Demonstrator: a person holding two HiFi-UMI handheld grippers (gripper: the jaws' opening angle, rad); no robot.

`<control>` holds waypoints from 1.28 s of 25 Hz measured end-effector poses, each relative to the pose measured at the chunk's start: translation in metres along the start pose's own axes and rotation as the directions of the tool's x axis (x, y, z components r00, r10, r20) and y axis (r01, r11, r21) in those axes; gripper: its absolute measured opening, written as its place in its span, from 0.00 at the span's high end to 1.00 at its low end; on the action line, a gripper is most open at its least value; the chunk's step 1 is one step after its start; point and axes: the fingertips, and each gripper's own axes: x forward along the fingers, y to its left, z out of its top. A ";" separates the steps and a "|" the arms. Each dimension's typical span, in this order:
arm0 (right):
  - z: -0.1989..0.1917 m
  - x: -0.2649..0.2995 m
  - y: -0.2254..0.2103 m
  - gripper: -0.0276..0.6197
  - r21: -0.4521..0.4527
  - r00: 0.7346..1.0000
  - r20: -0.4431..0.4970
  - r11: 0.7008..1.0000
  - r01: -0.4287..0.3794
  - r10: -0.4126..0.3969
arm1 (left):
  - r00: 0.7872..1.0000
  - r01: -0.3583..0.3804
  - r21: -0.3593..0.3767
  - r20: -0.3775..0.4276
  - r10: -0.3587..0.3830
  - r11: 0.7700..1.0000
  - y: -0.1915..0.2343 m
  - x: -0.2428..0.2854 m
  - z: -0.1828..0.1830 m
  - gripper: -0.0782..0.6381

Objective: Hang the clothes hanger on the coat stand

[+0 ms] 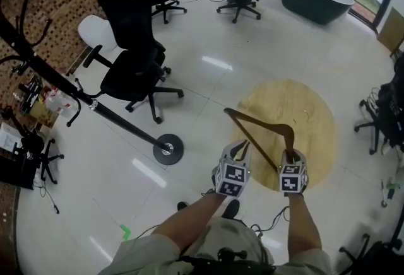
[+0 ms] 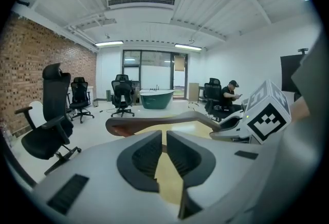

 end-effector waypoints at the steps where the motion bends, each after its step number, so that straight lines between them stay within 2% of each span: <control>1: 0.023 -0.018 0.033 0.85 -0.028 1.000 0.019 1.000 -0.011 0.011 | 0.999 -0.028 -0.010 0.016 0.028 1.000 0.028 -0.038 0.004 0.85; 4: 0.082 -0.074 0.167 0.85 -0.077 0.998 0.056 0.997 -0.014 0.019 | 0.995 -0.082 -0.036 0.050 0.084 0.996 0.139 -0.167 -0.006 0.85; 6: 0.110 -0.083 0.242 0.85 -0.094 0.997 0.067 0.995 -0.027 0.033 | 0.990 -0.126 -0.053 0.058 0.129 0.991 0.210 -0.220 -0.020 0.85; 8: 0.134 -0.090 0.299 0.85 -0.119 0.995 0.075 0.992 -0.050 0.059 | 0.981 -0.180 -0.080 0.057 0.184 0.980 0.265 -0.257 -0.029 0.85; 11: 0.156 -0.125 0.391 0.85 -0.169 0.992 0.094 0.983 -0.072 0.089 | 0.968 -0.228 -0.124 0.082 0.239 0.966 0.327 -0.336 -0.042 0.85; 13: 0.174 -0.152 0.454 0.85 -0.204 0.988 0.117 0.976 -0.077 0.103 | 0.959 -0.246 -0.134 0.108 0.261 0.960 0.367 -0.396 -0.053 0.85; 16: 0.202 -0.177 0.523 0.85 -0.252 0.982 0.153 0.965 -0.070 0.111 | 0.944 -0.272 -0.152 0.146 0.294 0.950 0.414 -0.464 -0.067 0.85; 19: 0.225 -0.210 0.622 0.85 -0.288 0.977 0.179 0.956 -0.058 0.114 | 0.931 -0.291 -0.163 0.178 0.318 0.943 0.474 -0.552 -0.092 0.85; 24: 0.241 -0.237 0.729 0.85 -0.336 0.968 0.198 0.938 -0.081 0.155 | 0.913 -0.326 -0.182 0.196 0.359 0.928 0.530 -0.646 -0.120 0.85; 27: 0.258 -0.262 0.790 0.85 -0.385 0.959 0.207 0.917 -0.102 0.194 | 0.897 -0.348 -0.204 0.212 0.388 0.915 0.560 -0.704 -0.128 0.85; 32: 0.282 -0.260 0.815 0.85 -0.464 0.932 0.227 0.873 -0.150 0.281 | 0.860 -0.421 -0.218 0.212 0.464 0.880 0.572 -0.720 -0.123 0.85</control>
